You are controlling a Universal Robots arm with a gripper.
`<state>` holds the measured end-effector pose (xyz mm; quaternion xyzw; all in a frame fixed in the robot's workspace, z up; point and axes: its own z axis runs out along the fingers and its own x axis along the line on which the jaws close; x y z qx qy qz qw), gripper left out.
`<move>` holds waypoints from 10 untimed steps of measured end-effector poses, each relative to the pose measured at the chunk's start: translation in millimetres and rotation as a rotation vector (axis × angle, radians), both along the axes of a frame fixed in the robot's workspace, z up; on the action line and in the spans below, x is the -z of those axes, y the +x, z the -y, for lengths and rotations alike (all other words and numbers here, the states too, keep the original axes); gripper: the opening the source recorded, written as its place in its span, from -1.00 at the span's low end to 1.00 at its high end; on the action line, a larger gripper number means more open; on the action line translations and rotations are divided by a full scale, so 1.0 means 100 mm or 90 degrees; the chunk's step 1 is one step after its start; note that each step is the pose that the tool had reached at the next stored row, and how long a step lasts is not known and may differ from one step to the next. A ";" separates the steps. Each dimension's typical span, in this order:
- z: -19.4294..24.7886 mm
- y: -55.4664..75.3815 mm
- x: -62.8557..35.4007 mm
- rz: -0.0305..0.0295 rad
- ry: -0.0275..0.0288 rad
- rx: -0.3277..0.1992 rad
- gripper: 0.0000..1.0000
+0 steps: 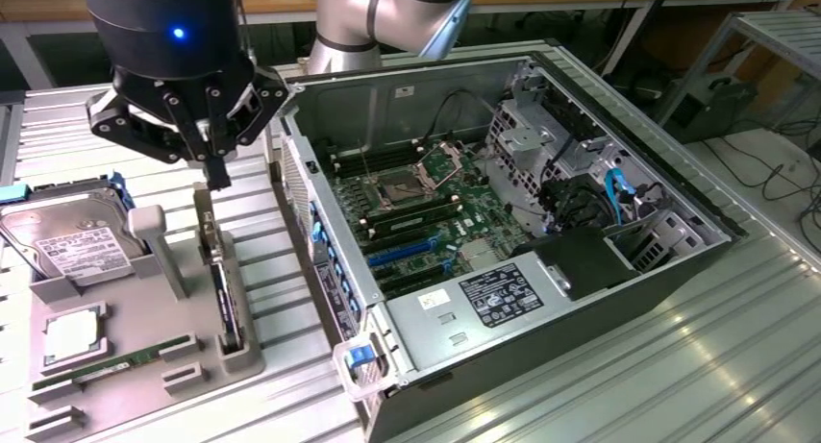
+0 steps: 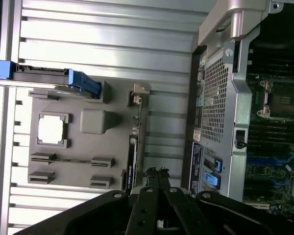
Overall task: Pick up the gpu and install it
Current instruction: 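Reach for the gpu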
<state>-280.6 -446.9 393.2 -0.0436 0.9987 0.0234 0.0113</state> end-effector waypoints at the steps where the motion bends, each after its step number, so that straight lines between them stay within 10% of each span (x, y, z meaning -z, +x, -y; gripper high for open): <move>1: 0.007 -0.02 0.000 0.0000 0.0000 -0.001 -0.79; 10: 0.052 -0.15 0.000 0.0000 0.0000 -0.013 -0.79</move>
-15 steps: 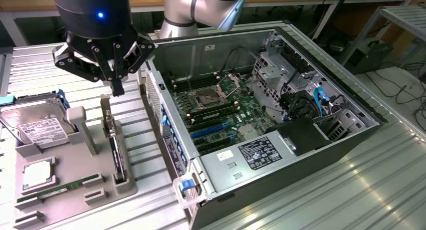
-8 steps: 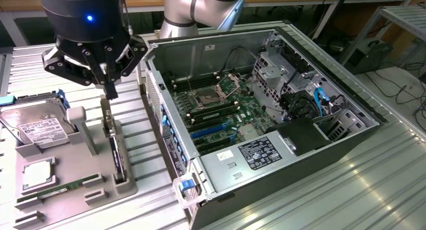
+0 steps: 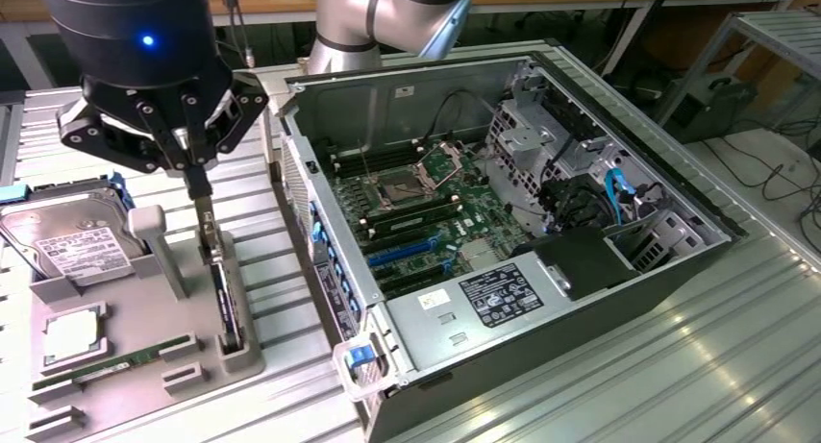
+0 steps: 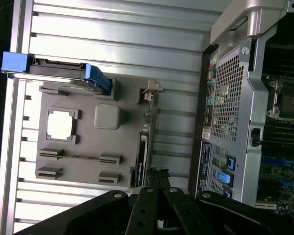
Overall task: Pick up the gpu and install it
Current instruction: 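Reach for the gpu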
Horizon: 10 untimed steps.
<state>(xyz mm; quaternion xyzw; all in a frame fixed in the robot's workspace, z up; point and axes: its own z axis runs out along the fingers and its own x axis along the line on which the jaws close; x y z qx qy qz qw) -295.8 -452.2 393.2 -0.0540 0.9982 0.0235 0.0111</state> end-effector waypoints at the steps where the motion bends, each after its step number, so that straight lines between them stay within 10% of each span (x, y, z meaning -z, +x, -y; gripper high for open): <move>1: 0.004 -0.01 0.000 0.0000 0.0000 -0.001 -0.79; 10: 0.044 -0.15 0.000 0.0000 0.0000 -0.011 -0.79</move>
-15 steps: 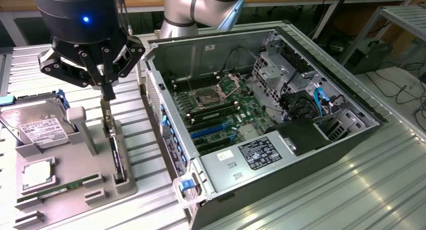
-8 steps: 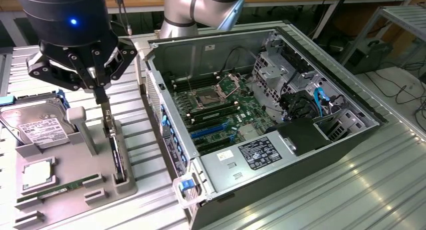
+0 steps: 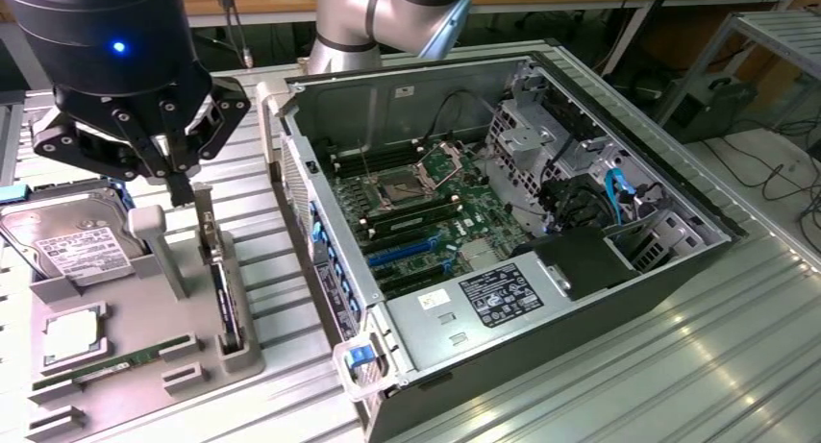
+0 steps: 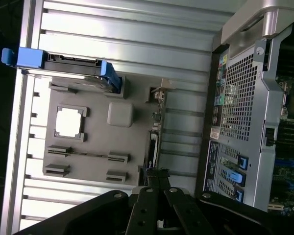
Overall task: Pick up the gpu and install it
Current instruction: 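Reach for the gpu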
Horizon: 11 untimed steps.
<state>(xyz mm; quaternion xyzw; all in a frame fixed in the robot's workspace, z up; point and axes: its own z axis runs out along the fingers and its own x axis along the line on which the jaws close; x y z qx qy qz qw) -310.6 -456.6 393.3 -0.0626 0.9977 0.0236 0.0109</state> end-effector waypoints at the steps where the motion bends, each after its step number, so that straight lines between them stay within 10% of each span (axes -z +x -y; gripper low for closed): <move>1: 0.005 -0.02 0.000 0.0000 0.0000 -0.001 -0.79; 11: 0.025 -0.10 0.000 0.0000 0.0000 -0.008 -0.79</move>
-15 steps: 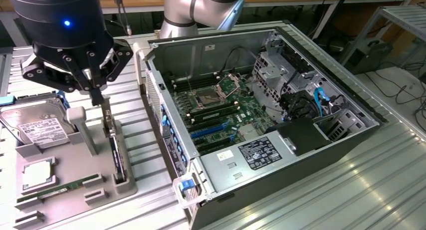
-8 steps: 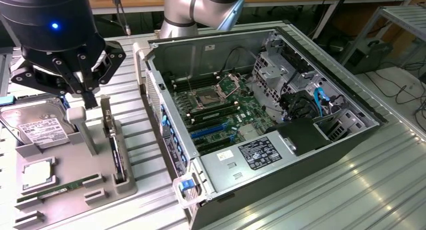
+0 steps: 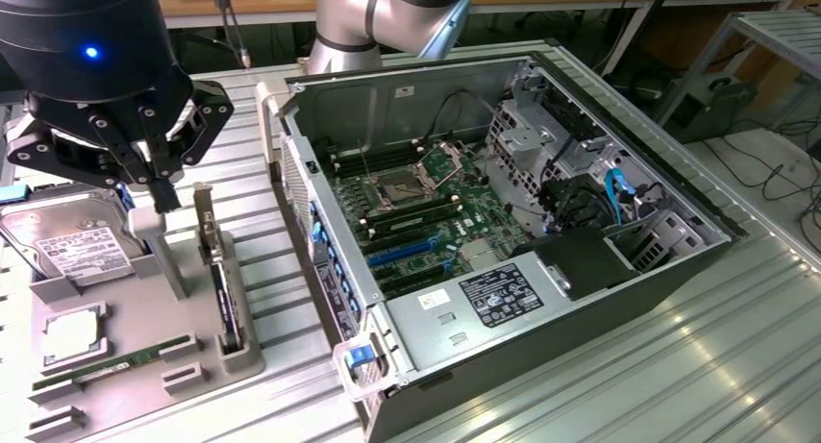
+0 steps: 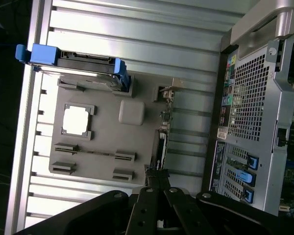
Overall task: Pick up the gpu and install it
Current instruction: 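Reach for the gpu, then pick up the gpu and move the gpu toward the slot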
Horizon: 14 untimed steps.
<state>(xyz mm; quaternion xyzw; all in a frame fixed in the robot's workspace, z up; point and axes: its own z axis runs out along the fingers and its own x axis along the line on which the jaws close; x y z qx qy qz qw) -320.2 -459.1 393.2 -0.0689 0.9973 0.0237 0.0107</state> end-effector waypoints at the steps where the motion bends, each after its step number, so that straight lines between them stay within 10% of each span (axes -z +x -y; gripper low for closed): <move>1: 0.000 0.00 0.000 0.0000 0.0000 0.000 -0.79; 12: 0.000 0.00 0.000 0.0000 0.0000 0.000 -0.77; 14: 0.000 0.00 0.000 0.0000 0.0000 0.000 -0.53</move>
